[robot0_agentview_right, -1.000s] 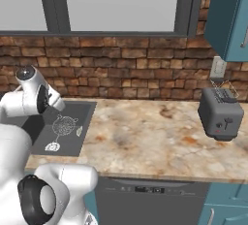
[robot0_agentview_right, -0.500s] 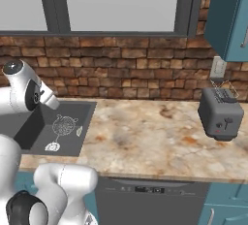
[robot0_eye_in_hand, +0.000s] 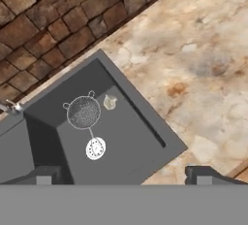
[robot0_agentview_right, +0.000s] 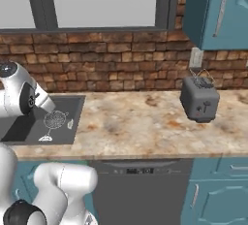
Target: Pick the glass cup and strainer and place them in the sink. Then turn on the water.
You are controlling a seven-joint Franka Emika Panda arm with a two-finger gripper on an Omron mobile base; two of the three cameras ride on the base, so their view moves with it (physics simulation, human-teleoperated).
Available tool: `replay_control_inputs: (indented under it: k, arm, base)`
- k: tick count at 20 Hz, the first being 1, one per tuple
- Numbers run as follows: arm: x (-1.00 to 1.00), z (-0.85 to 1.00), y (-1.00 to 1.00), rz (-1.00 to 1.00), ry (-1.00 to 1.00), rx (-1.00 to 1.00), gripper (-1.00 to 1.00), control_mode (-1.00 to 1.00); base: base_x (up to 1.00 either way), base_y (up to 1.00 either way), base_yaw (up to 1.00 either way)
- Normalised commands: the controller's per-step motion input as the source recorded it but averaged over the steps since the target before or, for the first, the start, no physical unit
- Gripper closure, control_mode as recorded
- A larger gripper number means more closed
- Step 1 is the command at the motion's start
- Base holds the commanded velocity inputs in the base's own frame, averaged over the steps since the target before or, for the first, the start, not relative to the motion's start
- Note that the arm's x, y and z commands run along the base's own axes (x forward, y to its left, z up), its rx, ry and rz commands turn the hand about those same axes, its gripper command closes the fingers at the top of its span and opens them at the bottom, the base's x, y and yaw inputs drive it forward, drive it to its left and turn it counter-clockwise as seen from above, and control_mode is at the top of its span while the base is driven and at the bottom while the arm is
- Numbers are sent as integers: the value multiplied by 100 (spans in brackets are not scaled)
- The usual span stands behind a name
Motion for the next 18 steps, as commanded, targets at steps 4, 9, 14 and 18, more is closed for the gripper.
replay_control_inputs:
  k: [4, 9, 14, 18]
  arm:
    - [0, 0, 0, 0, 0, 0, -100, 100]
    - [0, 0, 0, 0, 0, 0, -100, 100]
    - [0, 0, 0, 0, 0, 0, -100, 100]
    - [0, 0, 0, 0, 0, 0, -100, 100]
  base:
    - [-49, -1, -62]
    - [-19, 0, -73]
    - [0, 0, -76]
    - [0, -11, -73]
